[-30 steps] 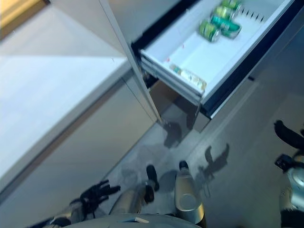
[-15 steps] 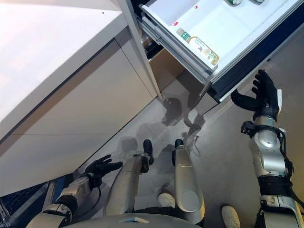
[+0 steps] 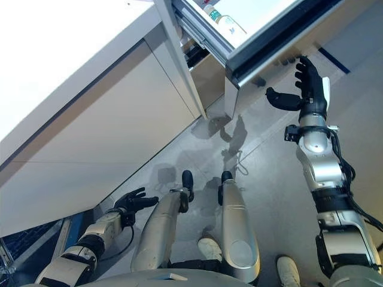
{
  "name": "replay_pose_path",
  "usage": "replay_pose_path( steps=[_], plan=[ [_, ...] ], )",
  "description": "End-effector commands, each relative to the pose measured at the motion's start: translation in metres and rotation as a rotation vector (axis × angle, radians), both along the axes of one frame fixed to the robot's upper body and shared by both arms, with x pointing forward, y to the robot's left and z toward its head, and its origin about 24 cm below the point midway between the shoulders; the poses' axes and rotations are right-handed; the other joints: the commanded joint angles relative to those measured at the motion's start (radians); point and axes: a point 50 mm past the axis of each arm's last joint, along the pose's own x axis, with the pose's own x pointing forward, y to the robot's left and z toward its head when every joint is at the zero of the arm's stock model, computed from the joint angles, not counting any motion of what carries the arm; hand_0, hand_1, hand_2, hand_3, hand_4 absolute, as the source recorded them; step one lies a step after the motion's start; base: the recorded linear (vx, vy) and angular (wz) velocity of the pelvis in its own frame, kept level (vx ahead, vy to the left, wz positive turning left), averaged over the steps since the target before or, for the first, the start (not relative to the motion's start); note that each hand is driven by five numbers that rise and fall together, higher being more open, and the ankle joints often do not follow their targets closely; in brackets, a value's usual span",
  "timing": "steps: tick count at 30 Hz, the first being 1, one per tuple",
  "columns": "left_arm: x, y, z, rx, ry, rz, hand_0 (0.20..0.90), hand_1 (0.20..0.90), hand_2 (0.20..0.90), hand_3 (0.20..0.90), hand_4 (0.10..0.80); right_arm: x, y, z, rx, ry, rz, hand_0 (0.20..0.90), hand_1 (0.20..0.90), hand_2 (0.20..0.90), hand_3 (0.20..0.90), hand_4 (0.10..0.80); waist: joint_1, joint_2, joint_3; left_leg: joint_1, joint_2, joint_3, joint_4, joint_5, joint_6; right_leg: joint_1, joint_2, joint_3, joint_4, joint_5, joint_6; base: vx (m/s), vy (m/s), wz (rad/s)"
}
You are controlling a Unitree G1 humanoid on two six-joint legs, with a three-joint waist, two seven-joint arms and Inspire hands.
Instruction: Put drinks into fridge and close the fridge
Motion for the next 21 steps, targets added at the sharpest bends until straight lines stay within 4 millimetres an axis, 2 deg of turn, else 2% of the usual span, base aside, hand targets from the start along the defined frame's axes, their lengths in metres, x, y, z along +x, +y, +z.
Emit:
replay_pose_path(
  steps=[1,11,15,21],
  plan=[
    [-0.005,0.008,0.001,0.039,0.015,-0.001,0.900,0.900,0.900,0.900,0.800,0.010,0.082,0.089,-0.148,-0.329,0.321,0.900,0.900,0.900,0.900,0.800,0.083,-0.033,-0.035,0.003,-0.065,0.053,0.179,-0.192,0.095,0.042,-0.013,-0.050,0.020,0.000,-0.008,-0.013,0.015,0.08],
    [0.007,-0.006,0.004,0.020,0.031,-0.048,0.900,0.900,0.900,0.900,0.800,0.032,0.128,0.115,-0.090,-0.336,0.448,0.900,0.900,0.900,0.900,0.800,0.139,-0.019,-0.046,-0.024,-0.086,0.047,0.310,-0.256,0.112,0.024,-0.050,-0.053,0.126,-0.043,-0.017,-0.002,0.032,0.17],
    [0.005,-0.008,0.002,0.013,0.050,-0.066,0.900,0.900,0.900,0.900,0.800,0.037,0.135,0.120,-0.072,-0.342,0.434,0.900,0.900,0.900,0.900,0.800,0.150,-0.018,-0.057,-0.009,-0.087,0.045,0.323,-0.269,0.115,0.035,-0.058,-0.052,0.140,-0.050,-0.018,0.042,0.024,0.10],
    [0.000,-0.009,-0.003,0.007,0.074,-0.085,0.900,0.900,0.900,0.900,0.800,0.038,0.130,0.120,-0.048,-0.368,0.365,0.900,0.900,0.900,0.900,0.800,0.146,-0.024,-0.069,0.064,-0.079,0.048,0.266,-0.263,0.118,0.091,-0.063,-0.046,0.097,-0.037,-0.010,0.068,0.038,0.06]
  ],
)
